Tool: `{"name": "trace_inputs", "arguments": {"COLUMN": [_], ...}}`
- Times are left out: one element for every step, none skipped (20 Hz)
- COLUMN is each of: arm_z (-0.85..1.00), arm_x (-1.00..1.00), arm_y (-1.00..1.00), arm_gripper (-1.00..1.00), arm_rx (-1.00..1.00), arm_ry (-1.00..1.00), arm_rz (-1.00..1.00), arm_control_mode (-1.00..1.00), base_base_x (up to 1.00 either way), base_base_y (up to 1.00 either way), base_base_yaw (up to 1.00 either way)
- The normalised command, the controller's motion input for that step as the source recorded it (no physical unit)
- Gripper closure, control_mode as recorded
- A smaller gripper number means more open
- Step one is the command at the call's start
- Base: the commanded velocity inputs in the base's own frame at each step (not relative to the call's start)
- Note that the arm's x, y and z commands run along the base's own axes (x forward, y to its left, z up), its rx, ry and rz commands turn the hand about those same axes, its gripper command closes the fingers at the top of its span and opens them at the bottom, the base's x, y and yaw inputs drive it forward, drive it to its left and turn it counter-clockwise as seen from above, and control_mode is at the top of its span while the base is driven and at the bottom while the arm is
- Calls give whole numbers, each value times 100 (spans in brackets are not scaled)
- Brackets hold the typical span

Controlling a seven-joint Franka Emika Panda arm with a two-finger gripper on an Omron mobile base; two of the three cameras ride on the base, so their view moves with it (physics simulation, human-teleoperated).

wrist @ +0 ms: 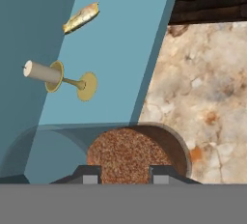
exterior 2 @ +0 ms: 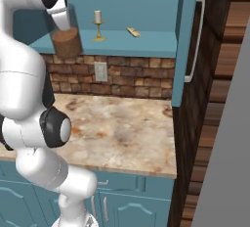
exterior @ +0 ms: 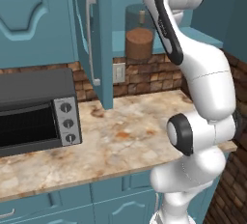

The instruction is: Pick the jar and candle from the dining table and place them in the open cabinet. Close the cabinet after placing the objects.

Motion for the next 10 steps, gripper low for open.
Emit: {"name": "trace_inputs", "arguments": {"arm_z": [-6,-2,0,0,0,1,6,15,9,5], "arm_x": [61,64,65,61,62,64,61,49,32,19], "arm_y": [12,15,15,16,14,12,17,9,0,0], "arm_gripper": [100,100,100,100,100,100,100,100,100,100], "arm_rx": [0,0,0,0,2,3,4,7,7,7], "arm_ry": [-6,-4,-3,0,0,0,1,0,0,0], "arm_rz": [0,0,0,0,0,0,0,0,0,0], "arm_control_mode": [-100,-100,-100,-100,-100,-100,-100,-100,-100,-100], "base_base_x": [0,0,0,0,0,0,0,0,0,0], "base_base_y": [0,0,0,0,0,0,0,0,0,0], "base_base_yaw": [0,0,0,0,0,0,0,0,0,0]}}
